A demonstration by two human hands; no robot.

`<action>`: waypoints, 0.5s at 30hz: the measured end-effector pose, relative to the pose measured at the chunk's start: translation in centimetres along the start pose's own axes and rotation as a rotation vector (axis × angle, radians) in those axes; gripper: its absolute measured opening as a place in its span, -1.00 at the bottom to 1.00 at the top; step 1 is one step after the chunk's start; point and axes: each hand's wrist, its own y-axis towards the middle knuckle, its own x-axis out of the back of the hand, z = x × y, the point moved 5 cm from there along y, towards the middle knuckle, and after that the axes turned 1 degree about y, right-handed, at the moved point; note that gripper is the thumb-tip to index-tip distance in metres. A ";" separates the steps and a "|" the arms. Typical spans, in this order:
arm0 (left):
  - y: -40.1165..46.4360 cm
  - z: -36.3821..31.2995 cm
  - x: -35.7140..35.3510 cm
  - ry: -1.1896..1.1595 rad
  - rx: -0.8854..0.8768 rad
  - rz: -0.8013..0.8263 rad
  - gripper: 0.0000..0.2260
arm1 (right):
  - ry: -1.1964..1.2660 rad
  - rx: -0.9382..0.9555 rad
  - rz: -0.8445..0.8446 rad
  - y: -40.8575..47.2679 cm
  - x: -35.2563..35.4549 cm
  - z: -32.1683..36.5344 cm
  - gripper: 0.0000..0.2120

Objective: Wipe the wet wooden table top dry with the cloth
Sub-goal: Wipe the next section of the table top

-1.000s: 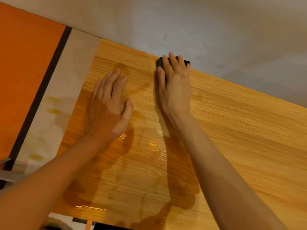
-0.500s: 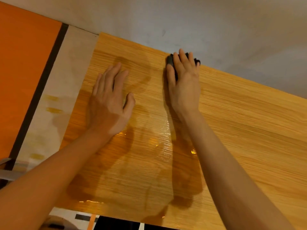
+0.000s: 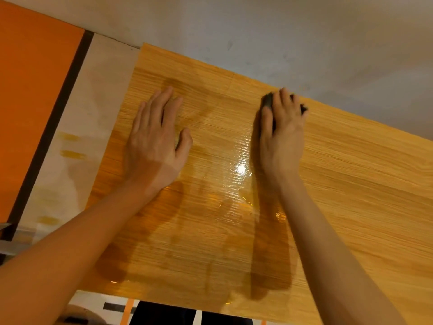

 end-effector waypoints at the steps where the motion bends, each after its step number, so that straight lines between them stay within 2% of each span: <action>1: 0.0 0.0 0.0 0.000 -0.001 0.001 -0.51 | 0.003 0.036 0.022 -2.7 0.2 0.7 -0.59; 4: 0.0 0.0 0.1 0.000 -0.005 -0.005 -0.51 | -0.004 0.185 0.140 -10.7 0.8 2.0 -0.59; 6: 0.1 -0.1 0.0 -0.001 -0.008 -0.009 -0.51 | -0.017 0.264 0.195 -10.8 1.1 1.6 -0.58; 8: 0.1 0.0 0.0 -0.001 -0.005 -0.010 -0.51 | -0.020 0.219 0.169 -6.7 1.4 0.5 -0.58; 12: 0.1 0.1 -0.2 0.004 0.001 -0.005 -0.50 | -0.007 -0.030 0.038 2.8 1.5 -2.3 -0.57; 15: 0.0 0.1 -0.2 0.001 0.003 -0.011 -0.50 | 0.004 -0.030 0.015 -0.4 1.3 -2.3 -0.56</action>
